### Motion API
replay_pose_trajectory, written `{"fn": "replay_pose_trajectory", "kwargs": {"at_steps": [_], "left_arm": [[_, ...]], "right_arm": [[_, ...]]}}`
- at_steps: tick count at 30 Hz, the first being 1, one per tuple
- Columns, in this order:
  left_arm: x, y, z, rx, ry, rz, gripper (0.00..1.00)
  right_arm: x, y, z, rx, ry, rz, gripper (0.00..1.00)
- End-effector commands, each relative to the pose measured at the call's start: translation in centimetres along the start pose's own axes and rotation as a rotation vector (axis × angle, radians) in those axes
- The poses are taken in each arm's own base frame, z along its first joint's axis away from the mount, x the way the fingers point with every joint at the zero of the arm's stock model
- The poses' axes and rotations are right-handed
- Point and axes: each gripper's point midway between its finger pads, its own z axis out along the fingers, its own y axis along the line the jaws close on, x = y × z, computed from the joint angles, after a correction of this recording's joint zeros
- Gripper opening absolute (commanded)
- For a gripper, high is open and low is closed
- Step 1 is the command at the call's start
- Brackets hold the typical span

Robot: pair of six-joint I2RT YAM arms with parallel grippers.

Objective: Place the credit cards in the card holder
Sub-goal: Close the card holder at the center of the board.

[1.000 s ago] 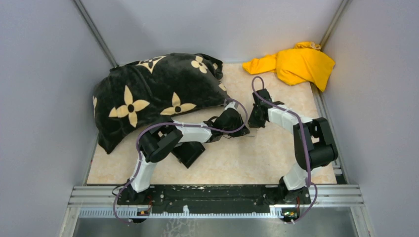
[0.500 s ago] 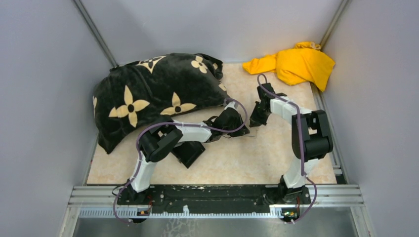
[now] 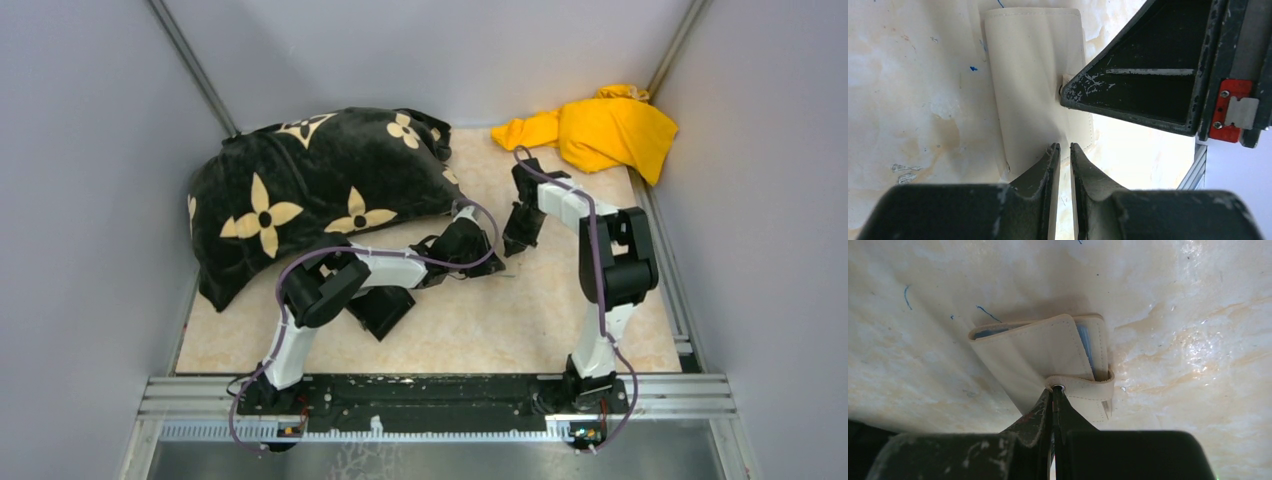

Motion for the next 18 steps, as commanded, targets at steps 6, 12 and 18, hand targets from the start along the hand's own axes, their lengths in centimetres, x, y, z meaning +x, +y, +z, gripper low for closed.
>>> {"fn": "replay_pose_trajectory", "kwargs": {"at_steps": [6, 12, 18], "left_arm": [[6.8, 10.5, -1.7, -0.278, 0.210, 0.103, 0.21], [6.8, 10.8, -2.2, -0.270, 0.214, 0.109, 0.21], [6.9, 11.6, -2.5, -0.273, 0.216, 0.107, 0.21]], "right_arm": [[1.6, -5.2, 6.4, 0.371, 0.009, -0.058, 0.04], [1.3, -5.2, 6.7, 0.433, 0.026, -0.084, 0.08], [0.7, -4.7, 6.9, 0.450, 0.028, -0.106, 0.09]]}}
